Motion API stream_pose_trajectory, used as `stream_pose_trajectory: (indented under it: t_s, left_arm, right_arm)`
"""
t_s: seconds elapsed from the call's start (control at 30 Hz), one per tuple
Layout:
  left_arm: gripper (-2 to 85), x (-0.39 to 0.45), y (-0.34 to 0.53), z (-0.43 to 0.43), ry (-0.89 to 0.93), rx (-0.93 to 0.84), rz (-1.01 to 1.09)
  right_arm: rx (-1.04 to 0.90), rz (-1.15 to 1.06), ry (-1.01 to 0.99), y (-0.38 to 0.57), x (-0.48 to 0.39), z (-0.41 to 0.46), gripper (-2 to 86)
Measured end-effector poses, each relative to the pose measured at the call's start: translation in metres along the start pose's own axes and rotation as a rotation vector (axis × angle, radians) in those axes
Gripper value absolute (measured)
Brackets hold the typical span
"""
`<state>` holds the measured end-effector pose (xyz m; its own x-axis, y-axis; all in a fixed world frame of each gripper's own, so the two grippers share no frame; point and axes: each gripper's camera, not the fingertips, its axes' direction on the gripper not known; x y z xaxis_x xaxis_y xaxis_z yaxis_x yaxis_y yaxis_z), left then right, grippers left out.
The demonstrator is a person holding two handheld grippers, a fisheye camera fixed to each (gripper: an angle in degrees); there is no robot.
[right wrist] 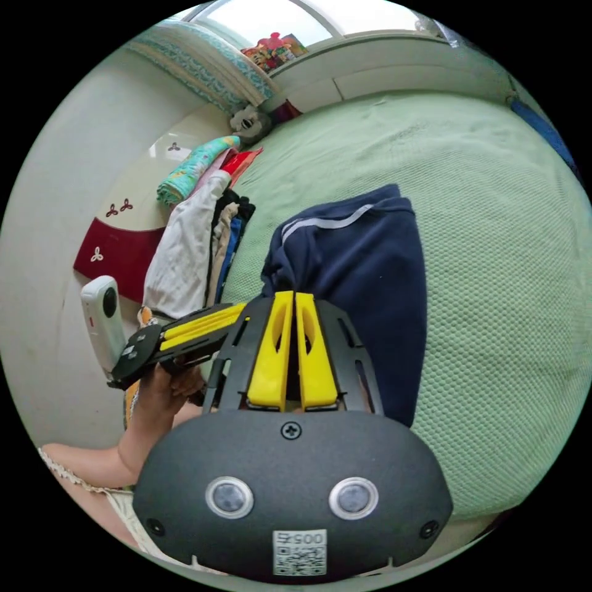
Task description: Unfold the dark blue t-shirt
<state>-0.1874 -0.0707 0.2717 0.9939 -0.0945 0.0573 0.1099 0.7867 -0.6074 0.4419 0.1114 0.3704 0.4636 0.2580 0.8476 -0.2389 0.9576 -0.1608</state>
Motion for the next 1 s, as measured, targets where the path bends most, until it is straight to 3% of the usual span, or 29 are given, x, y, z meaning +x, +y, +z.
stream_pose_trajectory:
  t_s: [0.1, 0.4, 0.6, 0.7, 0.77, 1.0]
  left_arm:
    - [0.1, 0.004, 0.002, -0.005, -0.114, 0.003, -0.005]
    - [0.1, 0.01, 0.004, 0.002, -0.154, -0.066, -0.014]
    - [0.6, 0.017, 0.004, 0.006, -0.174, -0.102, 0.006]
    - [1.3, 0.015, 0.004, 0.01, -0.157, -0.131, -0.006]
    - [2.2, 0.013, 0.005, 0.008, -0.142, -0.123, -0.018]
    - [5.6, 0.01, 0.007, -0.004, -0.175, -0.11, -0.037]
  right_arm:
    - [0.095, 0.037, 0.144, 0.006, -0.001, -0.025, -1.3]
    - [0.349, 0.346, 0.553, 0.053, 0.042, -0.112, -1.4]
    - [0.305, 0.472, 0.78, 0.069, 0.089, -0.098, -1.2]
    - [0.218, 0.587, 0.665, 0.075, 0.112, -0.083, -0.8]
    - [0.277, 0.573, 0.624, 0.079, 0.1, -0.091, -0.3]
    - [0.415, 0.351, 0.685, 0.081, 0.015, -0.102, 6.8]
